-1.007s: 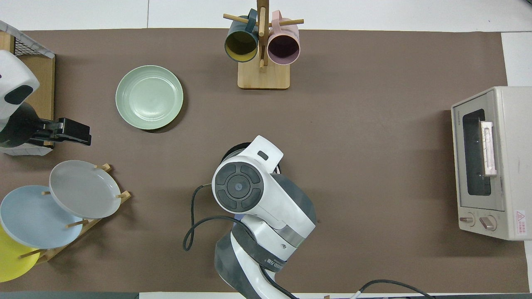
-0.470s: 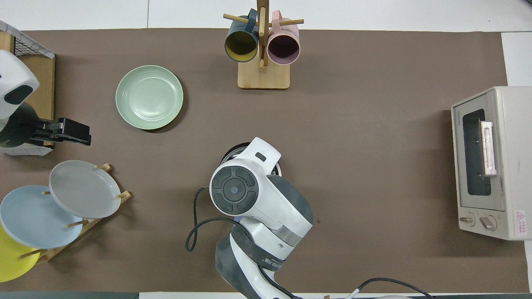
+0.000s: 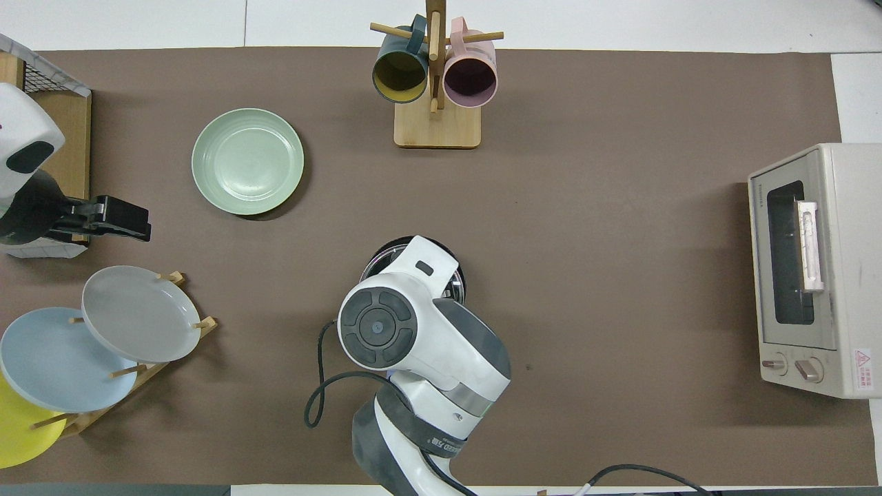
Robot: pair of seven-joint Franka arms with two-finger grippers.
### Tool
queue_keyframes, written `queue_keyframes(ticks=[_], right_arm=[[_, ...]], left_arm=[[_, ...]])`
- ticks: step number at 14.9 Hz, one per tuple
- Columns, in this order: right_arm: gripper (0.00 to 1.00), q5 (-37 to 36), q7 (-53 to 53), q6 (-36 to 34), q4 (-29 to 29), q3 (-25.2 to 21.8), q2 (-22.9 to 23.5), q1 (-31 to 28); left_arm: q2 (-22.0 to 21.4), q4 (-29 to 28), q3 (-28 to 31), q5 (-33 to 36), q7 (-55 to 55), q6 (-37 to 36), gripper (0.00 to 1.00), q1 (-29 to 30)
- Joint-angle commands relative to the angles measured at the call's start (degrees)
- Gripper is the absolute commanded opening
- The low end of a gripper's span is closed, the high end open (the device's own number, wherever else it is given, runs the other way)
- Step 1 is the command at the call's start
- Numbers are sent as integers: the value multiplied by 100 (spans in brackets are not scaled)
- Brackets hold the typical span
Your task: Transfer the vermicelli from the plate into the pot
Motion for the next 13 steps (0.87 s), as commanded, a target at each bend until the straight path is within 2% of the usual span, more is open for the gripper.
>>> queue_keyframes(ticks=[1,13], right_arm=[[46,-243,165,33,-61,4,-30,1],[46,-349,7,394,-79,4,23,-403]], left_arm=[[-106,-66,-44,-88,-7,-16,100,92],[-106,-66,-44,-88,-7,-16,100,92]])
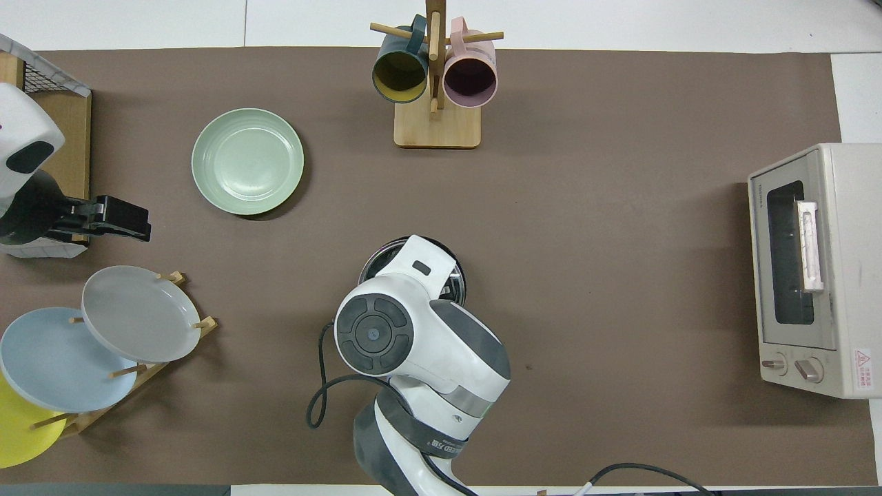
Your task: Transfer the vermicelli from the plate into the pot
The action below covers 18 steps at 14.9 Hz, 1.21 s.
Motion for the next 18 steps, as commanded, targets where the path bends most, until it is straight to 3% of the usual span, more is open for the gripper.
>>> queue_keyframes(ticks=[1,5,10,18], right_arm=[[46,-159,6,236,-92,13,23,-231],[46,-62,-29,359,-93,22,49,-424],[44,799,-20,228,-13,13,50,-433],[44,782,-11,-62,-75,13,32,-144]], left_arm=[[-106,-66,-44,-88,-7,-16,100,92],[-106,-66,-44,-88,-7,-16,100,92],[-106,-66,-44,-88,-7,-16,100,92],[-106,-66,-44,-88,-7,-16,100,92]])
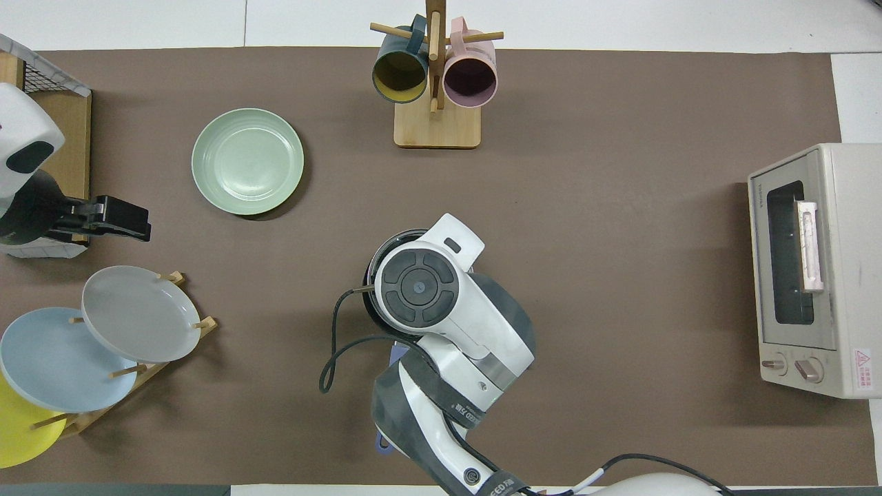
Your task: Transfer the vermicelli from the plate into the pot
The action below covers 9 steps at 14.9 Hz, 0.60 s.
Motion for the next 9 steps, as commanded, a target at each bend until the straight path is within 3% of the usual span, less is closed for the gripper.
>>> queue_keyframes(ticks=[1,9], right_arm=[[44,63,-3,-20,-108,22,32,145],[45,18,-38,15,-161,22,67,163]], left_arm=[[-106,-66,-44,-88,-7,-16,100,92],[-106,-66,-35,-88,-7,-16,100,92]])
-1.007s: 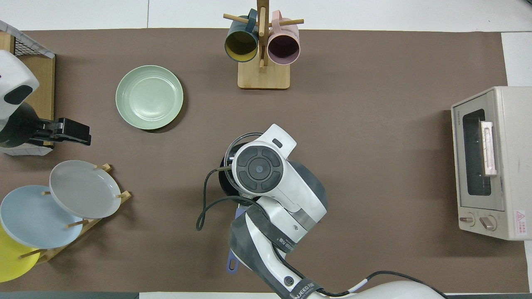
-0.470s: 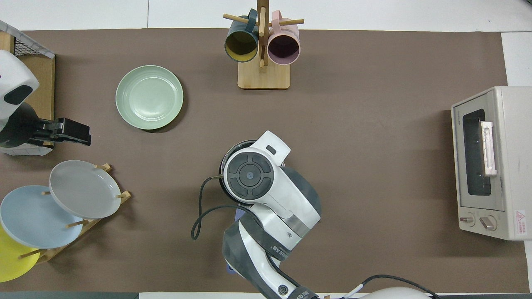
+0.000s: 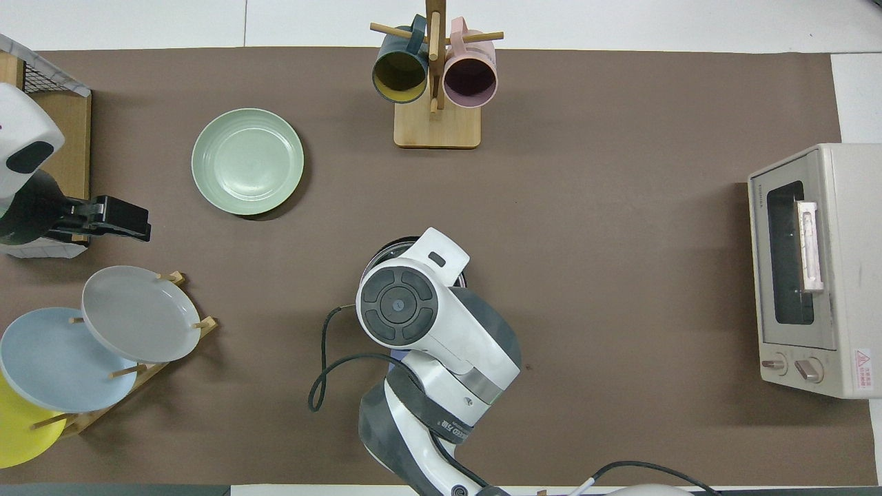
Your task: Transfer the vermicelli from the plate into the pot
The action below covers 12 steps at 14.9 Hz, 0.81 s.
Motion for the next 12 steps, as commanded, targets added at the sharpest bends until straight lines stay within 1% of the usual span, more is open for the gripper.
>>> queue_keyframes(ticks=[1,4,5,7,8,9,11,12], right_arm=[[45,-50,-38,118,-207,20,53,-6],[46,-182,-21,136,-269,20,53,29],[49,-217,-21,127,-269,20,53,29],[58,-235,-12,136,-269,20,53,38],[75,-235,-12,136,-269,20,53,38],[100,-270,-12,119,-252,12,53,30],[100,-690,-73,39,-173,20,62,-49],[100,-770,-82,-22,-112,20,53,-58]], left_arm=[[-106,-66,-44,-88,-7,-16,100,92],[-106,-66,-44,-88,-7,-16,100,84],[-106,-66,-44,-88,-7,-16,100,92],[-106,-66,-44,-88,-7,-16,100,92],[-106,-66,-35,-88,-7,-16,100,92],[-106,-66,-44,-88,-7,-16,100,92],[-106,-66,-44,-88,-7,-16,100,92],[-106,-66,-44,-88,-7,-16,100,92]])
